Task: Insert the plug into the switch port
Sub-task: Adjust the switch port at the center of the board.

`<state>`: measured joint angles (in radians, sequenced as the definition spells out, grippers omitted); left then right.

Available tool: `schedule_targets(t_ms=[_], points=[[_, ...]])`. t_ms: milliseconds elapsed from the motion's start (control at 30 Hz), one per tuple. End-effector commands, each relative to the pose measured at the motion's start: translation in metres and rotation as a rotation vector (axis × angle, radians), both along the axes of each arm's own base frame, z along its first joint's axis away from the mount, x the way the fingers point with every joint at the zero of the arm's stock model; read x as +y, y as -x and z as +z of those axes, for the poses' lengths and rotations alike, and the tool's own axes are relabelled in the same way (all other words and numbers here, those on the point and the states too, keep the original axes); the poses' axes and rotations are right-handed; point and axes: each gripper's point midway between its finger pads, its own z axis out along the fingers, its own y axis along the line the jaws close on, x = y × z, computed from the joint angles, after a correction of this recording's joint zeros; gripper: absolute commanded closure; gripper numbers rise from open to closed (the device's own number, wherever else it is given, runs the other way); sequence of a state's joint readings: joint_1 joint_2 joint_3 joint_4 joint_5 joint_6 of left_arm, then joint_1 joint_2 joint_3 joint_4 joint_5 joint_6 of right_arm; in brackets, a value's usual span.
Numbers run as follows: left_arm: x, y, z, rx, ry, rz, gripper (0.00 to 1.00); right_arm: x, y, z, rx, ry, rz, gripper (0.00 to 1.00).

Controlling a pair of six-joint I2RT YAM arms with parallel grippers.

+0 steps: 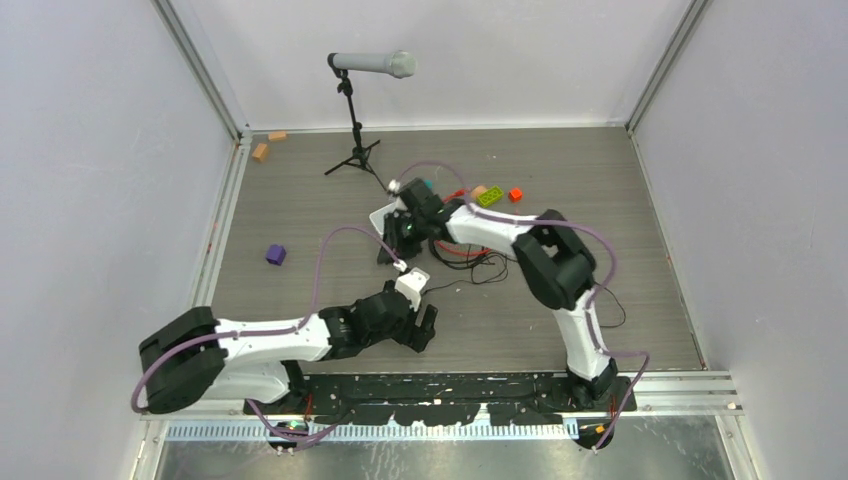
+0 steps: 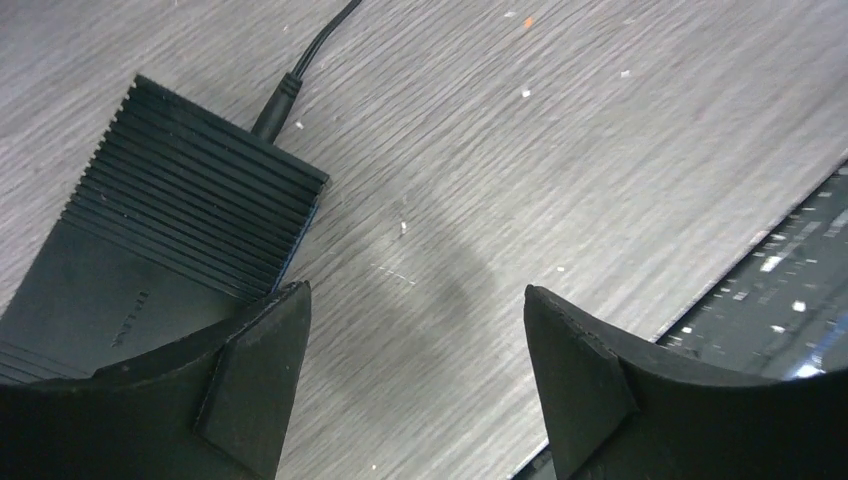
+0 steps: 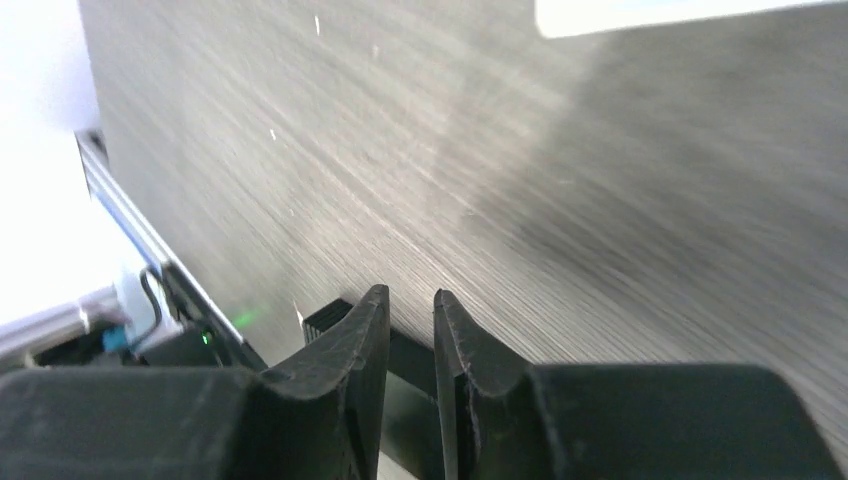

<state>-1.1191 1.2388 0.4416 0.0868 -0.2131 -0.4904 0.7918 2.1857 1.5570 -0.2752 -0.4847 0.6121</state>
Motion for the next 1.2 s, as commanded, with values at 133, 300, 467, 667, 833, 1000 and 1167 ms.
schedule_targets(t_ms=[133, 300, 467, 667, 833, 1000, 1167], points=[[-0.005, 0.015, 0.079, -0.081, 0.164, -0.132, 0.19, -0.088, -0.065, 0.112, -0.408, 0.077, -0.387, 0.71], [0.033, -0.01, 0.118, -0.201, 0.184, 0.027, 0.17, -0.136, -0.023, 0.081, -0.381, 0.153, -0.426, 0.73], [0.076, -0.051, 0.117, -0.155, 0.188, 0.239, 0.14, -0.143, 0.036, 0.057, -0.36, 0.16, -0.341, 0.75], [0.098, -0.086, 0.096, -0.054, 0.187, 0.376, 0.15, -0.125, 0.084, 0.031, -0.381, 0.201, -0.265, 0.74], [0.11, -0.099, 0.081, -0.024, 0.113, 0.457, 0.14, -0.112, 0.084, -0.002, -0.347, 0.219, -0.268, 0.72], [0.127, -0.104, 0.076, -0.033, 0.065, 0.533, 0.12, -0.096, 0.072, -0.024, -0.369, 0.263, -0.243, 0.71], [0.144, -0.11, 0.075, -0.043, 0.076, 0.601, 0.11, -0.062, 0.055, -0.032, -0.374, 0.248, -0.201, 0.71]])
